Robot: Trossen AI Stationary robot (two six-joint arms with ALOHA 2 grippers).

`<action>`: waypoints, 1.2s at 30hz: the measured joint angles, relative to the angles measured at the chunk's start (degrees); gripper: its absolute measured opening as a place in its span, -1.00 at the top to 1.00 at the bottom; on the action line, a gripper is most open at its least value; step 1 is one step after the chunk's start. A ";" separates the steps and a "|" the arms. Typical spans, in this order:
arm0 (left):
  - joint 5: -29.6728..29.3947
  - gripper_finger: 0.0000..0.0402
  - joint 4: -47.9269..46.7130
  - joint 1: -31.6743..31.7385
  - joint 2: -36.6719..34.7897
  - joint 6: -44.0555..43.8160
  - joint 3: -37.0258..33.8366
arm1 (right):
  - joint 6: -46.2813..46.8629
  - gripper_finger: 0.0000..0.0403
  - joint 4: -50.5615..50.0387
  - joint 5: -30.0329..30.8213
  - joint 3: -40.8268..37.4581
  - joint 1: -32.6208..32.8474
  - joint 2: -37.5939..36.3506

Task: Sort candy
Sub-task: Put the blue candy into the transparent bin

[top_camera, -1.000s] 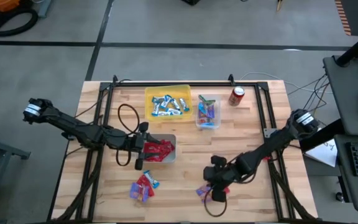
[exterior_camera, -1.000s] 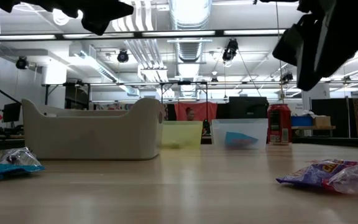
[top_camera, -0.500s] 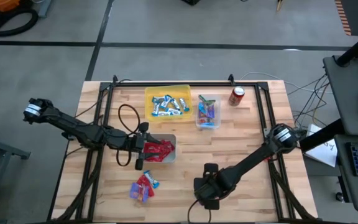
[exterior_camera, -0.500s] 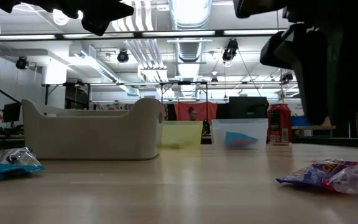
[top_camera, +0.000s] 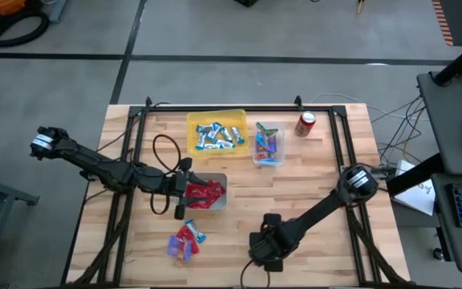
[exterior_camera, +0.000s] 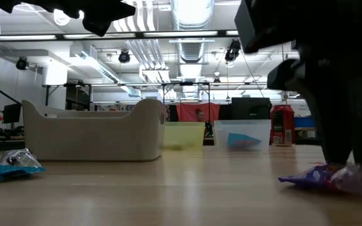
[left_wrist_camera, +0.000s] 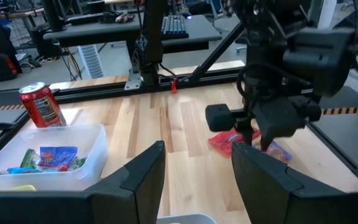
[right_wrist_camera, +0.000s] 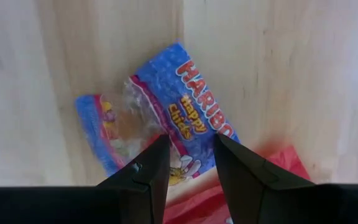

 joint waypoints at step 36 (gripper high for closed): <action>-0.02 0.16 -4.07 0.01 -2.04 1.86 3.72 | -5.70 0.96 -9.04 15.74 -0.22 -7.96 -10.46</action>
